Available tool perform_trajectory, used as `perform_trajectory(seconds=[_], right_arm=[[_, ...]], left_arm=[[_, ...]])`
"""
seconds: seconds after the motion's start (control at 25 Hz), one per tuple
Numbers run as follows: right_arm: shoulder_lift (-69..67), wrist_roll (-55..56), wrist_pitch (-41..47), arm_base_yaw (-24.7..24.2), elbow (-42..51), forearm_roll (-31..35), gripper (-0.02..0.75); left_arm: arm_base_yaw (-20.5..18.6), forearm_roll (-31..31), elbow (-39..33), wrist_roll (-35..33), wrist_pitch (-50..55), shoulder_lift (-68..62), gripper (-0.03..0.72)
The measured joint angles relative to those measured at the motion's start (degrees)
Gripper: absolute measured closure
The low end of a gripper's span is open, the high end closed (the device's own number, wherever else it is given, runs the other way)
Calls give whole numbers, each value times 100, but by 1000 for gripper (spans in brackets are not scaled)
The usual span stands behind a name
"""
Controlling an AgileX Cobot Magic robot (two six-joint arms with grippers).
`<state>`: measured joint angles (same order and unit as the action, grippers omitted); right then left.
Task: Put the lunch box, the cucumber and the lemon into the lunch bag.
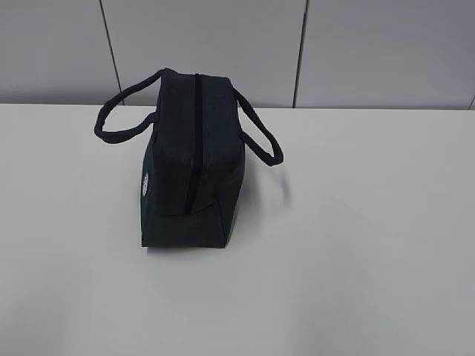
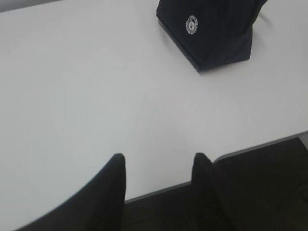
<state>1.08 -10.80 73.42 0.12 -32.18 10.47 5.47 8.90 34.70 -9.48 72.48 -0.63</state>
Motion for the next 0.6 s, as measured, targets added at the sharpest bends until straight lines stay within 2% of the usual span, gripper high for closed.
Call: perform_trajectory(seconds=[0.2, 0.6], right_arm=[[0, 0, 0, 0, 91, -155, 461], [0, -35, -212, 0, 174, -452, 461]], left_arm=[[0, -12, -316, 0, -192, 0, 377], [0, -103, -514, 0, -798, 0, 379]])
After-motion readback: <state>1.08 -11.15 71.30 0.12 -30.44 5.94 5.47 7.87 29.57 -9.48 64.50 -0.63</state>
